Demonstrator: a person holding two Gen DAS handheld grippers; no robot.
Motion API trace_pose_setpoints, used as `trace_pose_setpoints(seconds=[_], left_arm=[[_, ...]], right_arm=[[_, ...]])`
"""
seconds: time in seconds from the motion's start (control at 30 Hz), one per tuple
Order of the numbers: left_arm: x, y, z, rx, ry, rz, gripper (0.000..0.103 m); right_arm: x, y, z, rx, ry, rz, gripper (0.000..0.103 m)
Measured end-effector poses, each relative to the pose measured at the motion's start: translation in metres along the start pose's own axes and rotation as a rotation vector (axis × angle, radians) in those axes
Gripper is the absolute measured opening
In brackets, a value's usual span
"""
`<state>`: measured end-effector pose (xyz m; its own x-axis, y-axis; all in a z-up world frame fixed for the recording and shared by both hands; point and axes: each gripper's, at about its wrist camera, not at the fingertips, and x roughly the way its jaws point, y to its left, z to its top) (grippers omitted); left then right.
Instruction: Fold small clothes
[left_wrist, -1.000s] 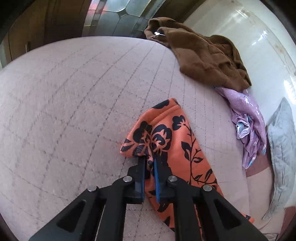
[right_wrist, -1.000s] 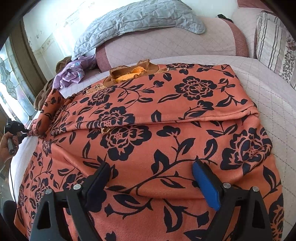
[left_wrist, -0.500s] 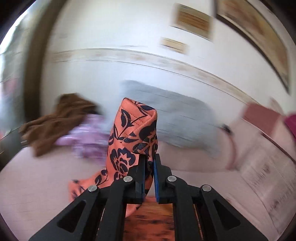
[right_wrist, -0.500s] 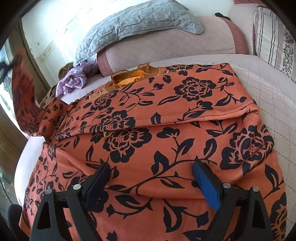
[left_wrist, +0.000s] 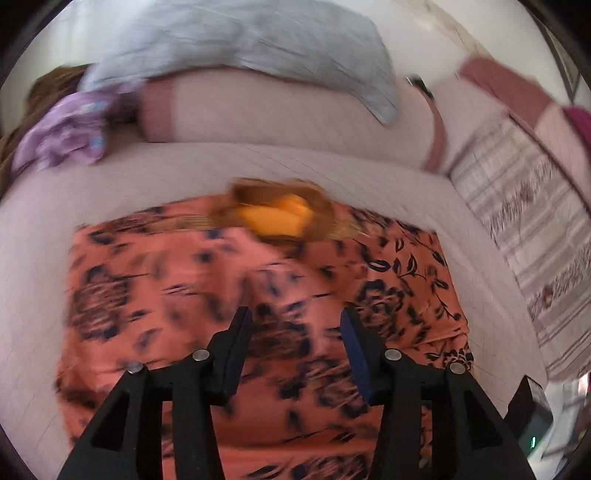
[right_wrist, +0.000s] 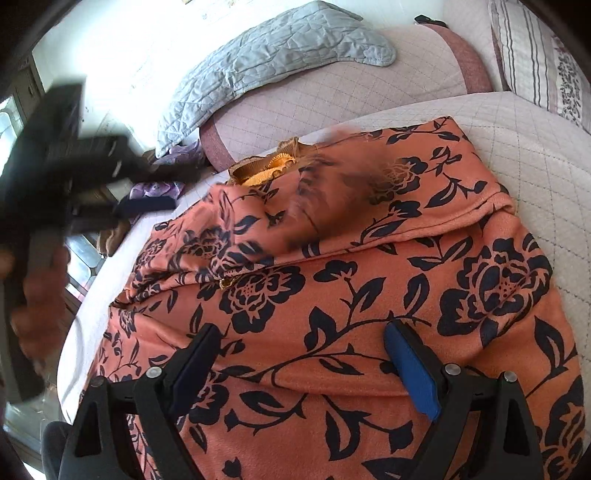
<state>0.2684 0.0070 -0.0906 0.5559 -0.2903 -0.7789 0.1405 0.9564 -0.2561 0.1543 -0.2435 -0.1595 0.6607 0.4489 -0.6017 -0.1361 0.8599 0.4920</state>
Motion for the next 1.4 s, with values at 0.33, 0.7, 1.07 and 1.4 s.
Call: trace_pose_setpoints(seconds=[0.33, 0.7, 1.07, 1.4], left_arm=[[-0.079, 0.139, -0.09, -0.201, -0.175, 0.194, 0.063], [-0.082, 0.203, -0.137, -0.376, -0.178, 0.15, 0.063], [-0.081, 0.208, -0.137, -0.414, -0.214, 0.143, 0.064], [-0.074, 0.203, -0.135, -0.372, -0.201, 0.168, 0.064]], right_arm=[[-0.035, -0.011, 0.05, 0.122, -0.055, 0.028, 0.089], [0.059, -0.038, 0.129, 0.104, 0.29, -0.216, 0.013], [0.025, -0.041, 0.093, 0.011, 0.241, -0.306, 0.073], [0.032, -0.042, 0.16, 0.078, 0.09, -0.276, 0.073]])
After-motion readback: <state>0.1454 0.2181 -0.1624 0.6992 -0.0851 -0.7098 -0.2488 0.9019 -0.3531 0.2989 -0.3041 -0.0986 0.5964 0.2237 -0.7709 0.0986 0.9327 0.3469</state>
